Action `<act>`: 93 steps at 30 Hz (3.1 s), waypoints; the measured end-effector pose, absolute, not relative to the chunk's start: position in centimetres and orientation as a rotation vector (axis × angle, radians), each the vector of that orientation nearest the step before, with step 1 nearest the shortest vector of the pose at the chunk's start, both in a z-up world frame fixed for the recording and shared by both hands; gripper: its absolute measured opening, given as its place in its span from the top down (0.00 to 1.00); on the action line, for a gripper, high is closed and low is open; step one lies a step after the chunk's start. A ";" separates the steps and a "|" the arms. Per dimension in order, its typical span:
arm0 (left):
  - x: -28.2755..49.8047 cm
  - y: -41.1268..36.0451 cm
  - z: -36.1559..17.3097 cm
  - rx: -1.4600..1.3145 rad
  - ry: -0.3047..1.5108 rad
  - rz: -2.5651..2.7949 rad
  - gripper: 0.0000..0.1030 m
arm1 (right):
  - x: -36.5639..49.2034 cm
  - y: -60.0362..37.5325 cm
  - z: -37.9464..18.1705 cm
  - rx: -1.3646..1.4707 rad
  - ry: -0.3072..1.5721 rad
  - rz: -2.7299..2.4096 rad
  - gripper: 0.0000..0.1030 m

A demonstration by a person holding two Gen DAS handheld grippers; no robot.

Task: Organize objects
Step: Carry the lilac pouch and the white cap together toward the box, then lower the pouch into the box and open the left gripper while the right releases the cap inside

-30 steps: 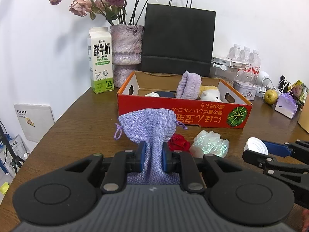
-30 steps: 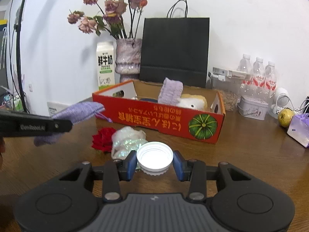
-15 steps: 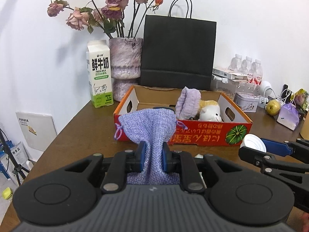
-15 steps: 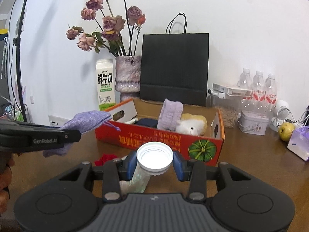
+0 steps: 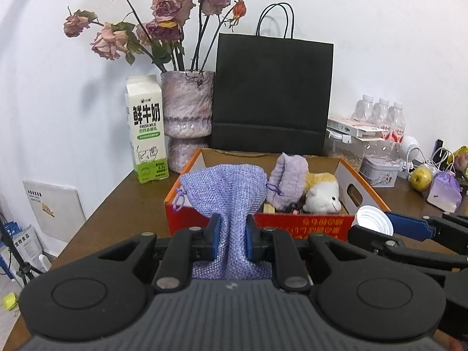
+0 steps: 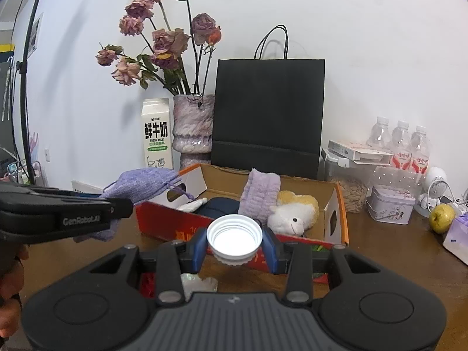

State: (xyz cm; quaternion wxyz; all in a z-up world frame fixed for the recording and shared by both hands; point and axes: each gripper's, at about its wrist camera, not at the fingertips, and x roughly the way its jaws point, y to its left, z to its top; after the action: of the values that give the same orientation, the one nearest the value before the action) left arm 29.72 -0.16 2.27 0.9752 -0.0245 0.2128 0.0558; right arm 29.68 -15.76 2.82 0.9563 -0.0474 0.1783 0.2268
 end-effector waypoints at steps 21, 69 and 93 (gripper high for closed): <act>36.4 0.6 2.1 -0.073 0.420 0.125 0.83 | 36.6 -15.7 2.8 -0.058 0.349 0.455 0.62; 48.6 0.8 0.5 -0.025 0.432 0.089 0.83 | 46.6 -13.8 1.7 -0.093 0.367 0.391 0.62; 48.1 0.9 0.3 0.003 0.374 0.183 0.00 | 47.3 -14.0 0.3 -0.092 0.412 0.353 0.00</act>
State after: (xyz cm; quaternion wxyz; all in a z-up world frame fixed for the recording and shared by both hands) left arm 48.15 0.93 0.30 0.9784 0.0017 0.1857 0.0910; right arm 47.25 -14.01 0.35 0.9624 -0.0455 0.2032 0.1743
